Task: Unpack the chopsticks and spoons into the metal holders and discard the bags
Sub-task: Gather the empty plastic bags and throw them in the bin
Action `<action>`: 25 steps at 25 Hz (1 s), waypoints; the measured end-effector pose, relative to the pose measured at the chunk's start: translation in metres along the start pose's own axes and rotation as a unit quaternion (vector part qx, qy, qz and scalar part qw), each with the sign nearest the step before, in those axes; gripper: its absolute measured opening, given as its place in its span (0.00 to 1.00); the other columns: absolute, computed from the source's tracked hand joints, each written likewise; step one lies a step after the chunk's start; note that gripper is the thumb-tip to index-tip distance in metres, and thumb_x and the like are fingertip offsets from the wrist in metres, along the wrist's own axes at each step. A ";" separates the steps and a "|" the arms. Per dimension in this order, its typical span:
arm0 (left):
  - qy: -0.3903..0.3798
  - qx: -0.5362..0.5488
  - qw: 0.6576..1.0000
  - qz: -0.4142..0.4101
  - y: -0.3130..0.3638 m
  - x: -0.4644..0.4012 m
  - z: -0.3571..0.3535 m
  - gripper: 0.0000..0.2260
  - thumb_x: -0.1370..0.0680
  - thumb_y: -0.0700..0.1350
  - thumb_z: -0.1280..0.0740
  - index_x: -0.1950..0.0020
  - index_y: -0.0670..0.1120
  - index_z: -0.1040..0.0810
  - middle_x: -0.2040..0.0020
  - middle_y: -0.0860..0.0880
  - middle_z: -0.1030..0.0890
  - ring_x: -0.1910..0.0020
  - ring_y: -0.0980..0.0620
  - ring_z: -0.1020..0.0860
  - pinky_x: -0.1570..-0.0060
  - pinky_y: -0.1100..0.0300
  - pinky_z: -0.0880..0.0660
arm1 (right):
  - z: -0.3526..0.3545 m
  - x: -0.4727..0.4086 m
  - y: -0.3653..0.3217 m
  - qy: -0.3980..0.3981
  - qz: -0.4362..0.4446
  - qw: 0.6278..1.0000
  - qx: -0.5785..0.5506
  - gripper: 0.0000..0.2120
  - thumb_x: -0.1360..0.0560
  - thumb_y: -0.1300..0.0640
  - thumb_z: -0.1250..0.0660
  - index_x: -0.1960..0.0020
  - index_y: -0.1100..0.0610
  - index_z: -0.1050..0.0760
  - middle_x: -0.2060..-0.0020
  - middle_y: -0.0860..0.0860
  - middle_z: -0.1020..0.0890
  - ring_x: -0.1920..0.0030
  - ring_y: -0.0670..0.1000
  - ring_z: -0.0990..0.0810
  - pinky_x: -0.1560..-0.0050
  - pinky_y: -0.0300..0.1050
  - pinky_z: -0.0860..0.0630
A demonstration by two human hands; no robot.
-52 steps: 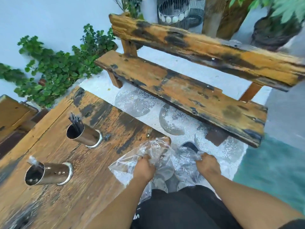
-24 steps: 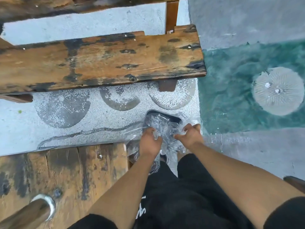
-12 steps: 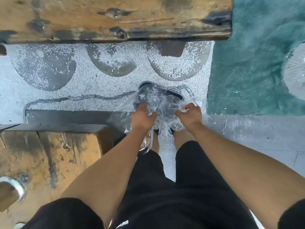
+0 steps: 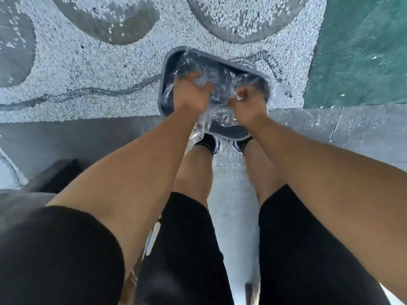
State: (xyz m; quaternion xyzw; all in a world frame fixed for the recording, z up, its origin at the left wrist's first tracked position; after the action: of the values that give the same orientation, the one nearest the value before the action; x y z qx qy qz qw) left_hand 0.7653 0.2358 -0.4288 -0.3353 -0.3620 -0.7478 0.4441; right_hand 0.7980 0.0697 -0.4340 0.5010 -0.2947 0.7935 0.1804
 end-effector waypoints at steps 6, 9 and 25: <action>-0.084 -0.085 0.993 -0.015 -0.024 -0.068 -0.047 0.26 0.14 0.55 0.46 0.17 0.52 0.41 0.26 0.41 0.27 0.33 0.42 0.23 0.32 0.51 0.27 | -0.037 -0.081 0.013 -0.032 -0.002 0.998 0.057 0.15 0.18 0.61 0.38 0.33 0.55 0.24 0.36 0.51 0.20 0.42 0.52 0.20 0.48 0.37 0.24; -0.112 -0.119 0.986 0.029 -0.039 -0.104 -0.068 0.26 0.13 0.49 0.48 0.15 0.48 0.51 0.27 0.38 0.26 0.31 0.39 0.25 0.35 0.52 0.30 | -0.060 -0.126 0.024 -0.027 -0.035 0.994 0.096 0.19 0.17 0.58 0.40 0.27 0.58 0.28 0.32 0.56 0.22 0.33 0.57 0.23 0.41 0.41 0.27; 0.007 -0.185 0.981 -0.061 -0.066 -0.168 -0.117 0.15 0.19 0.42 0.37 0.34 0.39 0.25 0.34 0.38 0.22 0.35 0.37 0.22 0.40 0.52 0.26 | -0.105 -0.190 0.039 0.055 -0.063 0.985 0.151 0.21 0.16 0.58 0.43 0.24 0.63 0.35 0.30 0.61 0.25 0.30 0.60 0.25 0.32 0.49 0.29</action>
State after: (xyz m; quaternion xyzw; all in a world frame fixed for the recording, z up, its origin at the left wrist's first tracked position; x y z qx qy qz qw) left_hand 0.7487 0.2311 -0.6431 -0.3842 -0.2339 -0.8297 0.3307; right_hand 0.7853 0.1101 -0.6510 0.4959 -0.1291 0.8422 0.1678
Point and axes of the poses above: each hand's wrist, its own x-axis away from the middle knuckle, its own z-axis out of the back of the hand, y = z × x, the point moved 3 cm from there along -x, towards the middle knuckle
